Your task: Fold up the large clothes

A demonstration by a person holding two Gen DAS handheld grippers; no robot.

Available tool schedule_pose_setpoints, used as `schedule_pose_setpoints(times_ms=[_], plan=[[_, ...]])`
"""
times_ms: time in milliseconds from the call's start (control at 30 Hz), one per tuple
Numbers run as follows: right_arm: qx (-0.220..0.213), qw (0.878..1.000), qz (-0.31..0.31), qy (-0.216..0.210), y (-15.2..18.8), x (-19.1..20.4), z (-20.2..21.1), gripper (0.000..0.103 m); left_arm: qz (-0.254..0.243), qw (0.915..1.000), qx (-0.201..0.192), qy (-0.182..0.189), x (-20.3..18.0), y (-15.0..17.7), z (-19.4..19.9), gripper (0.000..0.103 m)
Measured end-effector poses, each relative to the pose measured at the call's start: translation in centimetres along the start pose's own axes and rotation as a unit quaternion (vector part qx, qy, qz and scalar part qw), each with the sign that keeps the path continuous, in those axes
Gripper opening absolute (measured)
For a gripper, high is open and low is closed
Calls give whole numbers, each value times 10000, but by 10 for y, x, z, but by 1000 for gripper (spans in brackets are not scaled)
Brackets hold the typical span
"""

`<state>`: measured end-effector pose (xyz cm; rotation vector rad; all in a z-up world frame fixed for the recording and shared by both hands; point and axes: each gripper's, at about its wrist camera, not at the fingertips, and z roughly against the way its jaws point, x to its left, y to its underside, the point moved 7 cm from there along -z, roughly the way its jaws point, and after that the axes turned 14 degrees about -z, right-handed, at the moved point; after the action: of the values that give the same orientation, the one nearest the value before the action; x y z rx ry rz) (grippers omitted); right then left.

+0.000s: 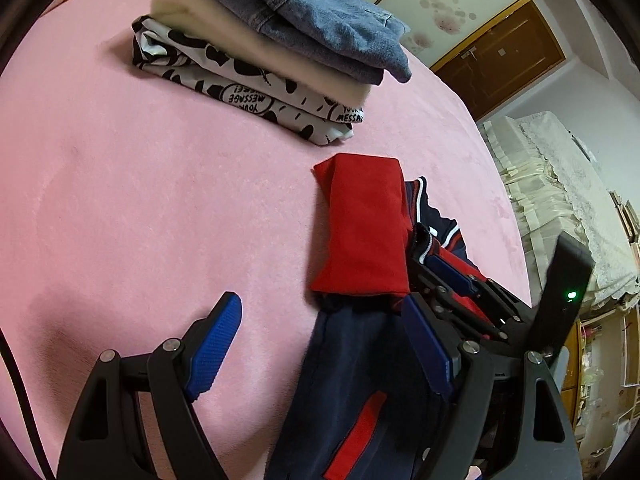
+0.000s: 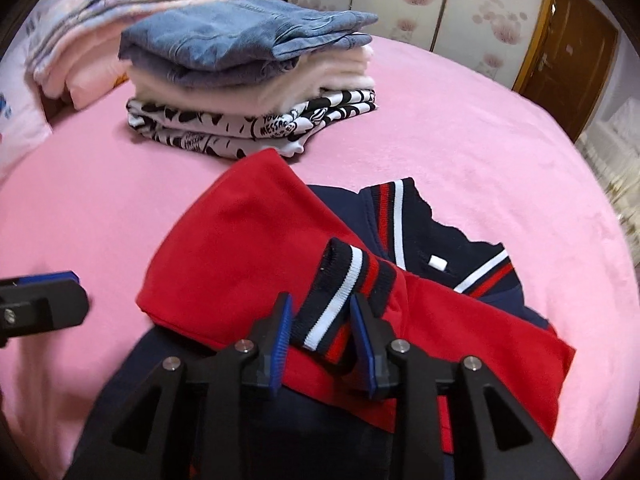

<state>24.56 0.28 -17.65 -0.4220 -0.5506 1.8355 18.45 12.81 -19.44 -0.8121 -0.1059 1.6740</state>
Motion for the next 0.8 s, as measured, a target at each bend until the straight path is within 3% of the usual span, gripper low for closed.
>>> schedule_pose_setpoints(times_ms=[100, 133, 167, 267, 333, 467, 633, 700, 800], plan=[[-90, 9994, 210, 251, 0, 5, -3, 27, -13, 10000, 45, 38, -3, 2, -1, 81], [-134, 9991, 249, 326, -1, 5, -3, 24, -28, 10000, 61, 26, -4, 3, -2, 81], [-158, 9990, 241, 351, -3, 5, -1, 8, -43, 10000, 75, 16, -4, 3, -2, 81], [-219, 9994, -120, 235, -10, -7, 13, 4, -82, 9999, 110, 23, -7, 4, -4, 81], [-338, 9972, -663, 61, -17, -30, 31, 3, -118, 9999, 113, 39, -10, 5, -4, 81], [-447, 9788, -1997, -78, -11, -106, 63, 3, -224, 9997, 106, 60, -18, 5, -6, 81], [83, 9607, -2772, 156, 34, -175, 52, 5, -395, 9989, 232, 107, -33, 7, -17, 81], [382, 9492, -3119, -152, 52, -188, 44, 6, -469, 9984, 294, 118, -38, 9, -21, 81], [383, 9344, -3474, -691, 56, -195, 46, 26, -577, 9977, 345, 128, -42, 8, -25, 81]])
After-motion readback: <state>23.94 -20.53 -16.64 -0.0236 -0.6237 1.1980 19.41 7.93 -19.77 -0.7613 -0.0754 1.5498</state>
